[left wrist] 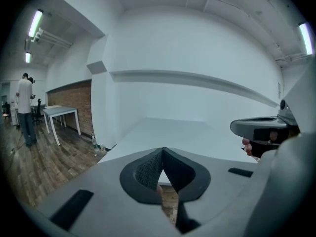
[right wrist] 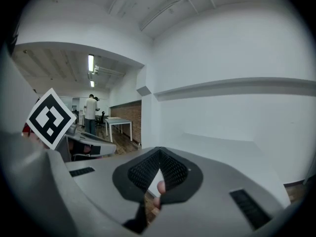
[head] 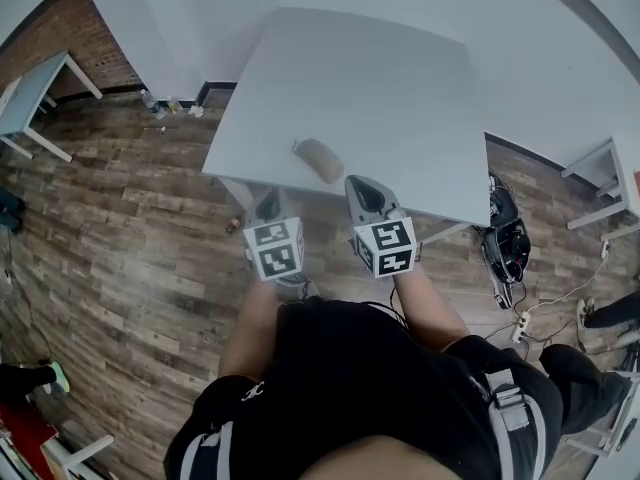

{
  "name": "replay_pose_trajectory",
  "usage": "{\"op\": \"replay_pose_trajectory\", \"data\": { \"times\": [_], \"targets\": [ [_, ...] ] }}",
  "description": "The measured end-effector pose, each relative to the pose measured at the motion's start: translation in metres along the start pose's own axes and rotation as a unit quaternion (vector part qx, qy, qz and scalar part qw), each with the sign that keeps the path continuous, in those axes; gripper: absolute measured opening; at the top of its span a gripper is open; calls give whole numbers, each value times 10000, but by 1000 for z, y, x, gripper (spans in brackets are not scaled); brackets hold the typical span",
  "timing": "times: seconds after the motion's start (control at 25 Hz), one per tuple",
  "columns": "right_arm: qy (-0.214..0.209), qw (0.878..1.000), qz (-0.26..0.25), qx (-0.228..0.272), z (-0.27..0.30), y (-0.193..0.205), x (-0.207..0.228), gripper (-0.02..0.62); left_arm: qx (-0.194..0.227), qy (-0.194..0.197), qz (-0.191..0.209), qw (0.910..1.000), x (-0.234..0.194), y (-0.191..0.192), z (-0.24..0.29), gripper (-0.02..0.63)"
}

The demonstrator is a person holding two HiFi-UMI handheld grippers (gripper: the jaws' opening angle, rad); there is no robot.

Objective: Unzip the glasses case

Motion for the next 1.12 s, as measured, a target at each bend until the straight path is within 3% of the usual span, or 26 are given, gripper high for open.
{"op": "replay_pose_trajectory", "data": {
  "times": [0.28,0.44,0.8,1.12],
  "targets": [
    [143,9989,-215,-401,71,-2,-12,5,-244,295,-292,9988,-58,-12,60,-6],
    [190,9966,-322,-732,89,2,-12,5,-303,517,-419,9973,-70,-16,77,-6],
    [-57,9934,-526,-1014,145,6,-7,5,-458,335,-657,9962,-98,-26,117,-6],
    [-581,9899,-608,-1138,198,21,37,5,-512,-125,-837,9951,-98,-39,156,-6]
  ]
}}
Point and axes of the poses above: the fingertips, and each gripper's own axes: z forward along the fingers, x to its right, y out of its underside, the point moved 10 cm from there along -z, backward along the fingers, and after that the axes turned 8 degrees about -z, right-handed, at the moved point
